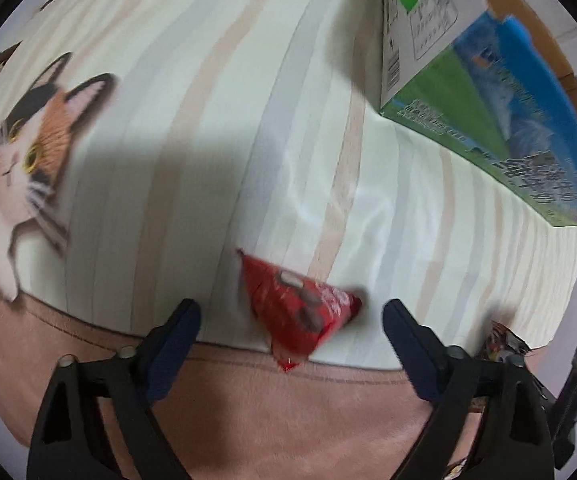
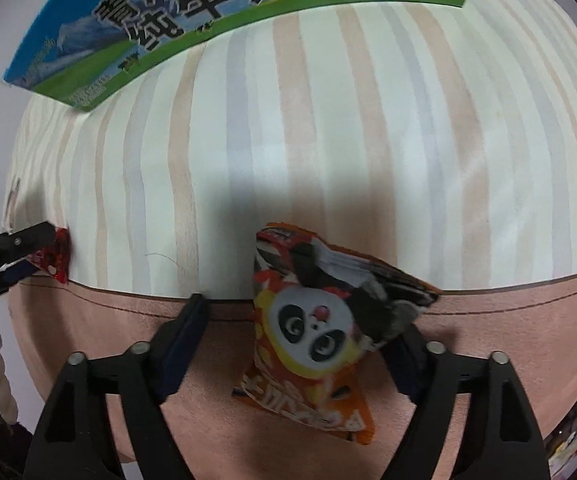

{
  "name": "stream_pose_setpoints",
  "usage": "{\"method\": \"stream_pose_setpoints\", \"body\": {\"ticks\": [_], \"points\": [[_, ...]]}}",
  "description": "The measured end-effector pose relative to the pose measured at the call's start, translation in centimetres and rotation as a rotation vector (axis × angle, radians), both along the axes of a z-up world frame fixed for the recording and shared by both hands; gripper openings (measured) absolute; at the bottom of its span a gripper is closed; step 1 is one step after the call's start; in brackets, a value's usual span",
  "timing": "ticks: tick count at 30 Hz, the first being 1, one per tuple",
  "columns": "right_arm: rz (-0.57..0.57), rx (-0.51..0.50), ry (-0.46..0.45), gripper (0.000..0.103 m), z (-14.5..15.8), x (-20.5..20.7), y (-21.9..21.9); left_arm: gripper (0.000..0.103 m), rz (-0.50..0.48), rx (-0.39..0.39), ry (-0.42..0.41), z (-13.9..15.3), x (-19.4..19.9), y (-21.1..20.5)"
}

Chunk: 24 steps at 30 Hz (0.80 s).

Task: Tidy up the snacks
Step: 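Grasp the red triangle candy with the left tool while the right tool grasps the orange panda pack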

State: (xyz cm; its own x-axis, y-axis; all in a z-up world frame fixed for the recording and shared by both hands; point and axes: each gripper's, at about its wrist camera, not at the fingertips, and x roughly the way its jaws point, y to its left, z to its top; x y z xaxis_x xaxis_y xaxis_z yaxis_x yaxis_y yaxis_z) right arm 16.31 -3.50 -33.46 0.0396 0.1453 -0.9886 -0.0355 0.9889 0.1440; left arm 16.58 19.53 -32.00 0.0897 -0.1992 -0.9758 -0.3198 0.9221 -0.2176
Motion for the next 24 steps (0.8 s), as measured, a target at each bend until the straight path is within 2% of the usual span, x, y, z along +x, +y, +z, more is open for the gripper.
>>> {"method": "stream_pose_setpoints", "body": {"ticks": [2,3,6,7,8,10,12,17,24], "points": [[0.031,-0.028,0.013,0.092,-0.4,0.1,1.0,0.07,-0.001,0.035,-0.012,-0.1,0.2,-0.1],[0.042,-0.04,0.018,0.092,-0.5,0.1,1.4,0.054,-0.001,0.042,-0.02,0.0,0.1,-0.2],[0.046,-0.037,0.013,0.09,-0.6,0.1,2.0,0.047,0.001,0.057,-0.025,0.2,-0.3,-0.5],[0.047,-0.041,0.006,0.084,-0.4,-0.1,1.9,0.046,0.008,0.056,-0.022,0.3,-0.6,-0.6],[0.052,-0.057,-0.001,0.072,-0.4,0.0,2.2,0.046,0.02,0.054,-0.019,0.5,-1.2,-0.9],[0.053,-0.049,-0.017,0.058,0.2,-0.4,1.6,0.046,0.028,0.048,-0.01,0.6,-2.9,-1.8],[0.04,-0.024,-0.027,0.052,0.5,-0.8,1.0,0.046,0.035,0.033,0.006,0.4,-3.9,-3.0],[0.055,0.007,-0.033,0.05,1.5,-1.9,0.1,0.046,0.023,-0.017,0.033,0.2,-6.7,-6.5],[0.063,0.089,-0.038,0.05,3.6,-3.7,-0.1,0.044,-0.077,-0.001,0.011,1.8,-7.3,-11.4]]}}
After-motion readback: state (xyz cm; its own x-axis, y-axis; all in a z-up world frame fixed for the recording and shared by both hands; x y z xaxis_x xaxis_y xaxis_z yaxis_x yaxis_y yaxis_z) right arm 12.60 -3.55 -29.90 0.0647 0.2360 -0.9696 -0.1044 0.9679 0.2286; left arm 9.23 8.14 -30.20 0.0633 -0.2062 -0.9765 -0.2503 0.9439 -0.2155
